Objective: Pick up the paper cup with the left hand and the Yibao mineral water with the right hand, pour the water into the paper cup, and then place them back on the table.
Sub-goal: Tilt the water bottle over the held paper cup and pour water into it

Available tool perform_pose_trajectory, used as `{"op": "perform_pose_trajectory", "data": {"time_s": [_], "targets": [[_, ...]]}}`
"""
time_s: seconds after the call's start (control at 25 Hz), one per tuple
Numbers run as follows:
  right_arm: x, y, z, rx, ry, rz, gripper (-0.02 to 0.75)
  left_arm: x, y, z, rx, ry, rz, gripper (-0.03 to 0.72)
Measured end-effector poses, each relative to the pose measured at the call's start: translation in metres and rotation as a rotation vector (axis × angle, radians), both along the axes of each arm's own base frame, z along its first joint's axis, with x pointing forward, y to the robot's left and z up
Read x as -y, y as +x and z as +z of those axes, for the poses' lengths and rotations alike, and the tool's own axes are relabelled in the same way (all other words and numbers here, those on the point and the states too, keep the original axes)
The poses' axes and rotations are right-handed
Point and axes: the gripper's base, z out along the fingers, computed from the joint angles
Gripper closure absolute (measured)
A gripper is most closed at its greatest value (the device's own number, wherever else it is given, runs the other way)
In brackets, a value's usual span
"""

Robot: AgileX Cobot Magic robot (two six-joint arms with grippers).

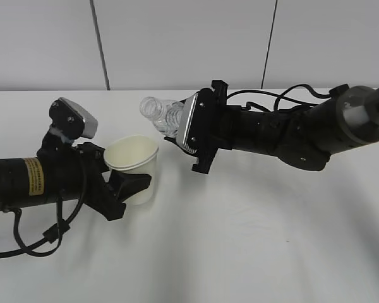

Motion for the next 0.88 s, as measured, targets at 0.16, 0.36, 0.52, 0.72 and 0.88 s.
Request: {"op": "perform_pose_trajectory", "data": {"time_s": [0.16, 0.36, 0.52, 0.72, 0.88], "targets": [[0.0006, 0.0009, -0.0006, 0.07, -0.063, 0.017, 0.26, 0.0016, -0.0015, -0.0012, -0.005, 0.014, -0.012, 0.276], [0.0009, 0.0013, -0.0007, 0.131, -0.121, 0.038, 0.26, 0.009, -0.0059, -0.0023, -0.01, 0.028, -0.04, 0.276], [0.0013, 0.0019, -0.0011, 0.186, -0.173, 0.053, 0.26, 0.0092, -0.0061, -0.0031, -0.016, 0.035, -0.035, 0.276], [0.0024, 0.0033, -0.0003, 0.247, -0.225, 0.055, 0.26, 0.0091, -0.0059, -0.0031, -0.017, 0.034, -0.031, 0.276], [0.0015, 0.0032, 0.0016, 0.304, -0.25, 0.076, 0.26, 0.0082, -0.0052, -0.0036, -0.025, 0.038, -0.014, 0.276]]}}
